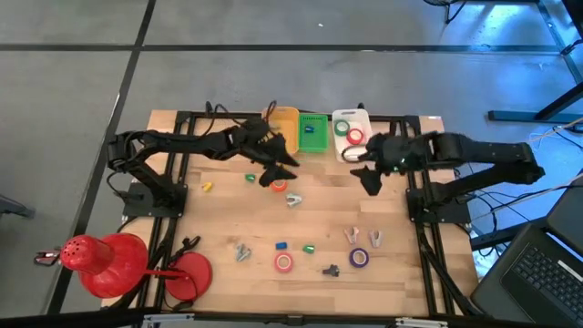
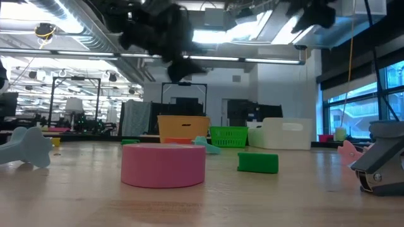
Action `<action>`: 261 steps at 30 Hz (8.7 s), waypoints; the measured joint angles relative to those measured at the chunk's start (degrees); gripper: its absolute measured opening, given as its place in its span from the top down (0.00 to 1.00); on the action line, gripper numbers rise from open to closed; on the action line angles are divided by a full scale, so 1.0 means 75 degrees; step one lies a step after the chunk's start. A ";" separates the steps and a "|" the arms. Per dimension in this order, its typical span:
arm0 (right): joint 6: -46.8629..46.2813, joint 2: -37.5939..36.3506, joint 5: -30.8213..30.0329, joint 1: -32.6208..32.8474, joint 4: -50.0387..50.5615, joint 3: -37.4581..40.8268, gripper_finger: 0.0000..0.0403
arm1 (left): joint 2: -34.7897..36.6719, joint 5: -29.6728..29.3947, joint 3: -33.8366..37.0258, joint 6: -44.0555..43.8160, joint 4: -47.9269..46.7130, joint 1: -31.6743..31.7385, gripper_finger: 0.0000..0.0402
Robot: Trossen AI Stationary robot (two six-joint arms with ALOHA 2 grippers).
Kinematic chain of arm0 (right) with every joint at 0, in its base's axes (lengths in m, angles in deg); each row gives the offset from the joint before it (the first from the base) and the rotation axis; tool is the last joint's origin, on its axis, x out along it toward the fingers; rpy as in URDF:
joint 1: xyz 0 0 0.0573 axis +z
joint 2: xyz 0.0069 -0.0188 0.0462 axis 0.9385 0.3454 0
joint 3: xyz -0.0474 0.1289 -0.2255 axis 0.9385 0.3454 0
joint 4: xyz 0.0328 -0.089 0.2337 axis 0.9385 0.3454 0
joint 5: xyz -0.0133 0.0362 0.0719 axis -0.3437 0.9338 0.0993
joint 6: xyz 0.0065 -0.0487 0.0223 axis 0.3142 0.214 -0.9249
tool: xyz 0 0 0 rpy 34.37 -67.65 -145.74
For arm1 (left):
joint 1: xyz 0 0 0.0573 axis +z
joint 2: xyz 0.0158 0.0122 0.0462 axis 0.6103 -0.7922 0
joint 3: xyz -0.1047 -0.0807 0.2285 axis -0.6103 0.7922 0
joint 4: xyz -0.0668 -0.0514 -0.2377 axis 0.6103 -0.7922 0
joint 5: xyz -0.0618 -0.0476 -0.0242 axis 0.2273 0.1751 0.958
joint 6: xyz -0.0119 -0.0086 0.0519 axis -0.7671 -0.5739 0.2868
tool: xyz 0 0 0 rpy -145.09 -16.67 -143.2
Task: Pick and place Stapler, Stapler remover, tape
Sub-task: Put the left green stapler into the green bin, then put the gray staple remover into the yellow bin
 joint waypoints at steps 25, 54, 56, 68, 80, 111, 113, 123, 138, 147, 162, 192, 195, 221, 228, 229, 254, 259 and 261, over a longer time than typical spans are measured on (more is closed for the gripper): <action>-0.0322 0.0029 -0.0149 0.0284 -0.1851 0.1387 0.32 | -0.0013 -0.4658 0.0000 0.5137 -0.6160 -0.0532 0.37; -0.0343 0.0029 -0.0206 0.0275 -0.1833 0.1387 0.32 | -0.1214 -0.4187 0.0049 0.4062 -0.5757 -0.0336 0.88; -0.0344 0.0029 -0.0206 0.0275 -0.1833 0.1387 0.32 | -0.1019 -0.3942 0.0029 0.3885 -0.5693 -0.0347 0.88; -0.0347 0.0029 -0.0407 0.0275 -0.1834 0.1387 0.32 | -0.0822 -0.3398 -0.2451 0.4397 -0.4539 -0.0263 0.88; -0.0552 0.0026 -0.0410 0.0121 -0.1258 0.1387 0.32 | -0.4151 -0.3123 -0.7995 0.5379 -0.6743 0.1064 0.88; -0.0517 0.0017 -0.0751 0.0030 -0.0611 0.1387 0.32 | -0.7284 -0.2357 -0.9754 0.4917 -0.6756 0.1703 0.88; -0.0517 0.0017 -0.0750 0.0030 -0.0611 0.1387 0.32 | -0.7281 -0.2201 -0.9754 0.4725 -0.6813 0.1719 0.88; -0.0523 0.0017 -0.0748 0.0033 -0.0612 0.1387 0.32 | -0.7281 -0.2351 -0.9754 0.4288 -0.6916 0.1696 0.51; -0.0600 0.0017 -0.0745 0.0033 -0.0621 0.1387 0.32 | -0.5731 -0.0686 -0.9752 0.2890 -0.8802 0.1836 0.38; -0.0442 0.0017 -0.0268 0.0033 -0.0990 0.1387 0.32 | -0.2670 -0.0406 -0.7964 0.2645 -0.8680 0.1108 0.40; 0.1563 0.1354 0.1861 0.0034 -0.1651 0.1384 0.32 | 0.4472 -0.2416 0.0744 -0.1940 -0.2924 -0.0160 0.40; 0.3711 0.5523 0.2347 -0.0646 -0.5450 0.1382 0.32 | 0.6604 -0.4339 0.2069 -0.1907 -0.2977 -0.0790 0.40; 0.3683 0.5467 0.2345 -0.0646 -0.5398 0.1382 0.32 | 0.6437 -0.4337 0.2066 -0.2091 -0.3251 -0.0790 0.40; 0.2554 0.3917 0.1304 -0.0690 -0.3396 0.1382 0.44 | 0.3107 -0.5430 0.2066 -0.9396 -0.5448 -0.6325 0.40; 0.2686 0.3917 0.1309 -0.0710 -0.3388 0.1382 0.45 | 0.1989 -0.5452 0.2066 -1.0266 -0.4466 -0.6961 0.40; 0.2686 0.3917 0.1308 -0.0710 -0.3377 0.1382 0.45 | 0.1842 -0.5406 0.2066 -1.0249 -0.4214 -0.7017 0.40; 0.2659 0.3920 0.1339 -0.0710 -0.3323 0.1382 0.45 | 0.0512 -0.5212 0.2063 -1.0506 -0.2681 -0.7391 0.63; 0.2659 0.3923 0.1339 -0.0710 -0.3325 0.1382 0.45 | 0.0512 -0.5710 0.2063 -1.0330 -0.2730 -0.7388 0.84; 0.2659 0.3923 0.1339 -0.0710 -0.3323 0.1382 0.45 | 0.0512 -0.5939 0.2063 -1.0298 -0.2736 -0.7388 0.94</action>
